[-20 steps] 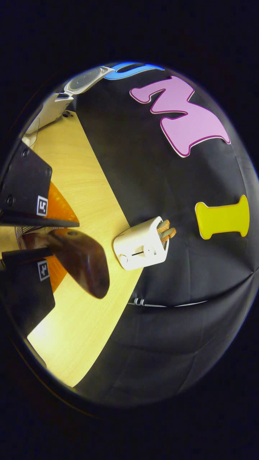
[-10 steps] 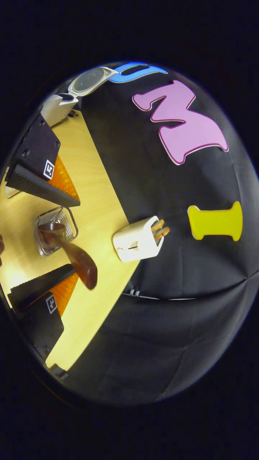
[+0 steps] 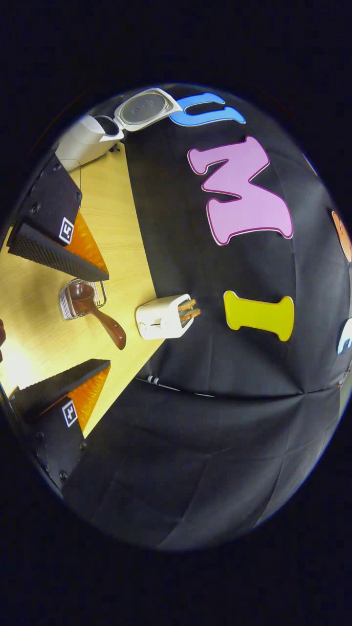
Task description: Close the left gripper, press the button to open the rice cooker; take a wooden spoon from the chopstick holder with the right hand, scoop a spoonful of rice and pour it into the rice cooker, then put the wooden spoon back into the chopstick holder.
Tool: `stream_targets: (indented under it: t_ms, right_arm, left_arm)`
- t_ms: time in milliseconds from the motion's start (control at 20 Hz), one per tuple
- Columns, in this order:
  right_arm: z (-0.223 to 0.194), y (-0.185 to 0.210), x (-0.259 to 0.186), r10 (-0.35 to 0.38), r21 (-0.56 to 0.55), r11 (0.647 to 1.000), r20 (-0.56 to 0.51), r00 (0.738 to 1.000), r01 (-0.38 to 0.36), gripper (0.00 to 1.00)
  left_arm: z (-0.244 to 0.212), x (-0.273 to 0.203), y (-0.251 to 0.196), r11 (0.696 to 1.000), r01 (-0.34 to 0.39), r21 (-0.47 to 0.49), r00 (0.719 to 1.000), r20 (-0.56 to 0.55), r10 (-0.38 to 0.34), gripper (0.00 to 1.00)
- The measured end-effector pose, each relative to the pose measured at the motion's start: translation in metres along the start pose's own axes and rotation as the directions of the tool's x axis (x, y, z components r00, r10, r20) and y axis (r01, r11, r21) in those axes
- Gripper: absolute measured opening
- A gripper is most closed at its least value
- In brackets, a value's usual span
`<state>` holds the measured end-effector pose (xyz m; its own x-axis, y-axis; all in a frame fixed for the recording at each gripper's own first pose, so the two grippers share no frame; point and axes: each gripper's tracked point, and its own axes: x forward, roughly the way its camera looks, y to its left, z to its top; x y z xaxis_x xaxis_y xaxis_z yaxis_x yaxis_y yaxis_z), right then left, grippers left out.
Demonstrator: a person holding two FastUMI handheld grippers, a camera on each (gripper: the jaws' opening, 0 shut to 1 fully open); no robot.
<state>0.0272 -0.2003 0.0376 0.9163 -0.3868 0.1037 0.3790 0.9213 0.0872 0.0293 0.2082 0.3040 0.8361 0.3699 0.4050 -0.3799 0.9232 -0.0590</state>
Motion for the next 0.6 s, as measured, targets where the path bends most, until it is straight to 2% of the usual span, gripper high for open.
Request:
stream_targets:
  t_ms: [250, 500, 600]
  right_arm:
    - [0.006, 0.018, -0.044, -0.014, 0.011, 1.0, 0.022, 1.0, 0.014, 0.99]
    - [-0.005, 0.035, -0.07, -0.024, 0.021, 0.999, -0.004, 1.0, 0.025, 0.99]
    - [-0.012, 0.039, -0.076, -0.024, 0.007, 1.0, -0.017, 1.0, 0.024, 0.99]
  left_arm:
    - [0.011, 0.065, 0.003, 0.998, 0.04, 0.045, 0.999, 0.009, -0.041, 0.95]
    - [-0.013, 0.126, 0.011, 0.999, 0.047, 0.027, 0.998, -0.04, -0.046, 0.95]
    - [-0.032, 0.15, 0.009, 0.997, 0.05, 0.062, 0.996, -0.075, -0.045, 0.95]
